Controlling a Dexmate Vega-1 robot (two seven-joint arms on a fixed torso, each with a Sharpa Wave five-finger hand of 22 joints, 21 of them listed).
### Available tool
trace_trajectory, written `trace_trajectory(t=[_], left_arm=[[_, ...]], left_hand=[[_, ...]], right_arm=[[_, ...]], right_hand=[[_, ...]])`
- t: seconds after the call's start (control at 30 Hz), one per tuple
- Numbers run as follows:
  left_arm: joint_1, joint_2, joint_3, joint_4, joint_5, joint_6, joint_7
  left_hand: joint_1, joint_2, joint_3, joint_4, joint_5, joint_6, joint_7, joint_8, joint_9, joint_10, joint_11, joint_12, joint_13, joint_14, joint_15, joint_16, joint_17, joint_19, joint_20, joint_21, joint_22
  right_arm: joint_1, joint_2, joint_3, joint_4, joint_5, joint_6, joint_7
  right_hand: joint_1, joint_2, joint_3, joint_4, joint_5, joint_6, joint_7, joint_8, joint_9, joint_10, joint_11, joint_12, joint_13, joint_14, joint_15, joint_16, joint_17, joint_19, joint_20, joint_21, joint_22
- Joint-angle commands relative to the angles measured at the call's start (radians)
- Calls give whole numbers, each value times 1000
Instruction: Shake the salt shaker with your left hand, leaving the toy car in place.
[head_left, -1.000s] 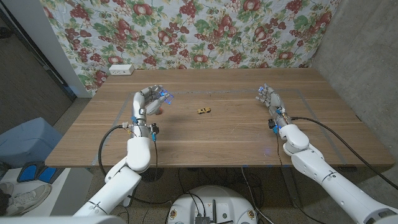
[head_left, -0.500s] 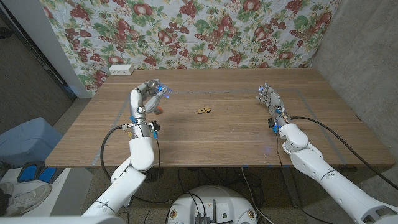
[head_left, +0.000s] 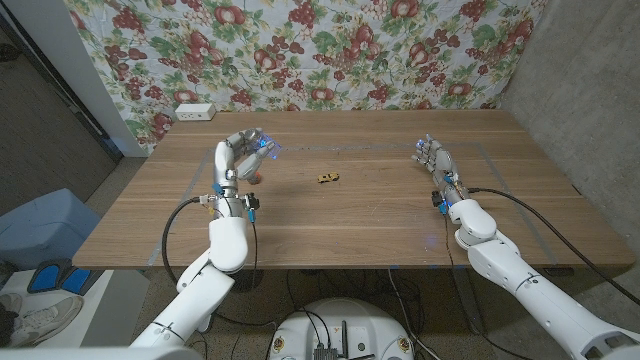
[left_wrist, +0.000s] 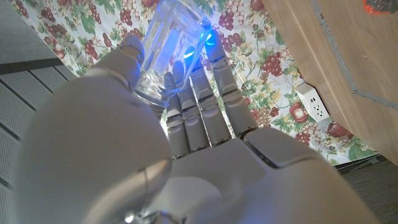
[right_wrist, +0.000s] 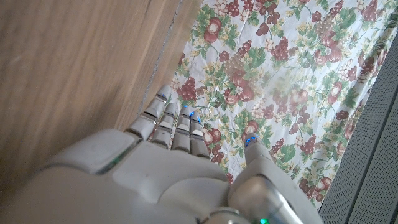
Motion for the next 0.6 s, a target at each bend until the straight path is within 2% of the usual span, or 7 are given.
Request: trace_trajectory(t=[0.03, 0.3, 0.6], left_arm=[[9, 83, -5, -140, -87, 306, -141], [-21, 160, 12, -205, -140, 495, -212], [-39, 191, 34, -207, -165, 515, -195]], left_hand=[[201, 203, 10, 2, 6, 108, -48, 0, 3, 56, -64, -2, 4, 117, -184, 0, 6, 149, -215, 35, 53], [202, 202, 8, 2, 5, 108, -48, -3, 3, 63, -64, -1, 4, 123, -184, 1, 6, 148, -216, 44, 52], [203, 201, 7, 1, 5, 107, -46, -5, 3, 61, -64, -4, 4, 125, -184, 0, 6, 146, -217, 50, 52]], right_arm=[[-14, -4, 7, -16, -2, 5, -9], [-8, -2, 4, -5, -5, 9, -4], [-1, 1, 3, 6, 1, 8, 3]], right_hand=[[7, 14, -2, -3, 1, 7, 0, 0, 2, 5, 1, -4, 2, 7, 4, 2, 1, 10, -2, -2, 3], [6, 14, -2, -2, 1, 7, 0, -1, 2, 5, 1, -4, 2, 6, 4, 2, 1, 11, -2, -5, 3], [5, 14, -3, -2, 1, 7, 0, 0, 2, 4, 1, -4, 2, 6, 3, 1, 0, 13, -2, -9, 3]])
